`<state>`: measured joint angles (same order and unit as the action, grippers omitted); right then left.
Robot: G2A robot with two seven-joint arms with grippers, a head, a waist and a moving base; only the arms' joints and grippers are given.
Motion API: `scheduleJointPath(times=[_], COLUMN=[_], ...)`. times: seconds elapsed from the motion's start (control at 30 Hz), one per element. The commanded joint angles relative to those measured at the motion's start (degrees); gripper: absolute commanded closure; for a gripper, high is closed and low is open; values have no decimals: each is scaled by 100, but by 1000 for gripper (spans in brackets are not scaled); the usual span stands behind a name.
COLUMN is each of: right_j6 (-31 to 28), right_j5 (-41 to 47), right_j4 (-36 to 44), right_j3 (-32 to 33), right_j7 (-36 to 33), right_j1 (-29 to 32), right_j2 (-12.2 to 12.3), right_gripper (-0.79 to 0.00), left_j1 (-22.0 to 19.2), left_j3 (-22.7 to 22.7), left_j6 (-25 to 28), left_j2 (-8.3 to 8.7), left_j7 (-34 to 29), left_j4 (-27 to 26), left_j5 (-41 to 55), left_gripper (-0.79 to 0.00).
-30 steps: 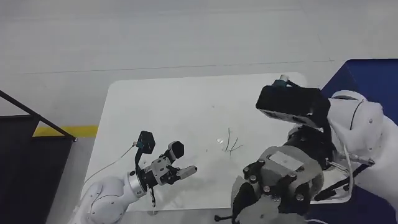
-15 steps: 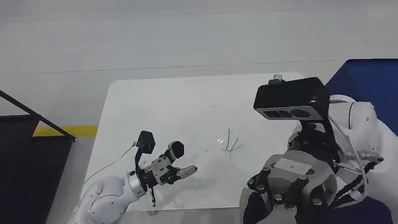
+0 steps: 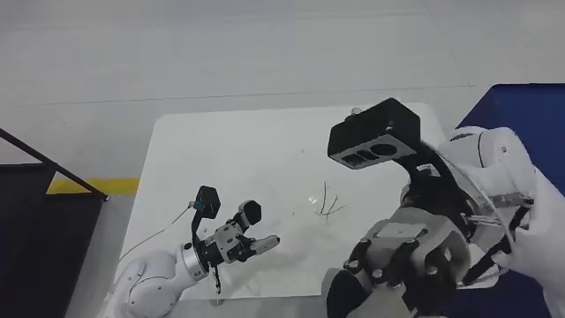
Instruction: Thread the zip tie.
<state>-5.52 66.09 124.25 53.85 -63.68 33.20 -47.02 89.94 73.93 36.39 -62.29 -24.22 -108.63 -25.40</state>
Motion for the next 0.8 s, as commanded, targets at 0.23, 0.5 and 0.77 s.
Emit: scheduleJointPath(times=[0.23, 0.5, 0.77], right_j6=[-1213, -2075, -1924], right_j5=[-2746, -2767, -2982], right_j4=[361, 696, 814], right_j3=[769, 1419, 1693], right_j7=[316, 918, 877], right_j1=[4, 228, 529], right_j2=[28, 7, 20], right_gripper=[0, 0, 0], left_j1=[0, 0, 0], left_j3=[0, 0, 0], left_j6=[0, 0, 0], left_j2=[0, 0, 0], left_j7=[0, 0, 0], left_j4=[0, 0, 0], left_j5=[0, 0, 0], left_gripper=[-785, -785, -785])
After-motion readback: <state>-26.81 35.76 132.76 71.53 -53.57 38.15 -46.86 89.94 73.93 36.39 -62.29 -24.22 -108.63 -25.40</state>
